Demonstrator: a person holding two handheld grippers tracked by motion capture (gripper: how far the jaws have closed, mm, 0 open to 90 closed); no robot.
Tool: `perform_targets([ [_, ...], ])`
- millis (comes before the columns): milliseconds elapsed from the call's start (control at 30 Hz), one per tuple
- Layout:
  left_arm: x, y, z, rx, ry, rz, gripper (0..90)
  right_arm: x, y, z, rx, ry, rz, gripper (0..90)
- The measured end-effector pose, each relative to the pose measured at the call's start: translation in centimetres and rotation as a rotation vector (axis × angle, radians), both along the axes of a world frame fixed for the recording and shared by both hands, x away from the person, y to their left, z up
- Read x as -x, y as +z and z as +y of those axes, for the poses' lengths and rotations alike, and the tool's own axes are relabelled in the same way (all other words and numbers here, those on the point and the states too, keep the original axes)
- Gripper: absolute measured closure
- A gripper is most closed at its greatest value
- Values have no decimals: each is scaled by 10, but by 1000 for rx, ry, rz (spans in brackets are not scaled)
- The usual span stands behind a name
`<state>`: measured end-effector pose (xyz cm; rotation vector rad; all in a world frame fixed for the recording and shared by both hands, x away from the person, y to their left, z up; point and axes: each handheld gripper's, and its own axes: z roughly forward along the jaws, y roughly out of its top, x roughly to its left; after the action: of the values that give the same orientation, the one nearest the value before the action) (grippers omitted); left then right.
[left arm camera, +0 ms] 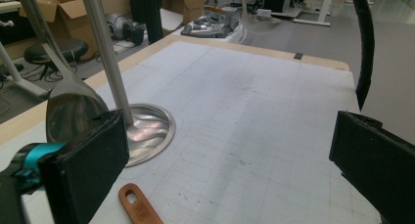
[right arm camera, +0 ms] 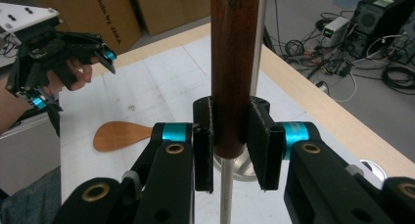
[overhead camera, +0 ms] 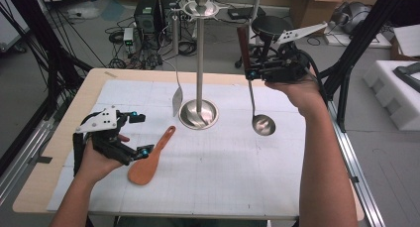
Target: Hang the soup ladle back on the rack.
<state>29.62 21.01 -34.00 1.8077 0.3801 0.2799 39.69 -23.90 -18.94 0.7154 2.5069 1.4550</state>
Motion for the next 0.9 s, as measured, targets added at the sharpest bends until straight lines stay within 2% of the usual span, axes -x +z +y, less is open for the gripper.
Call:
perform_targets([
  [267, 0, 0, 0, -2, -3, 0, 17, -4, 15, 18, 17, 16, -20, 744],
  [333, 0, 0, 0, 2, -4, -1, 17, -7, 18, 21, 22, 4, -13, 744],
  [567, 1, 1, 1, 7, -4, 0, 17, -15, 21, 32, 34, -3, -7, 744],
  [600, 1, 1, 1, 6, -4, -1, 17, -17, 21, 34, 41, -4, -17, 744],
  [900, 1, 1, 1, 1, -5, -1, 17, -22, 19, 39, 43, -6, -8, 744],
])
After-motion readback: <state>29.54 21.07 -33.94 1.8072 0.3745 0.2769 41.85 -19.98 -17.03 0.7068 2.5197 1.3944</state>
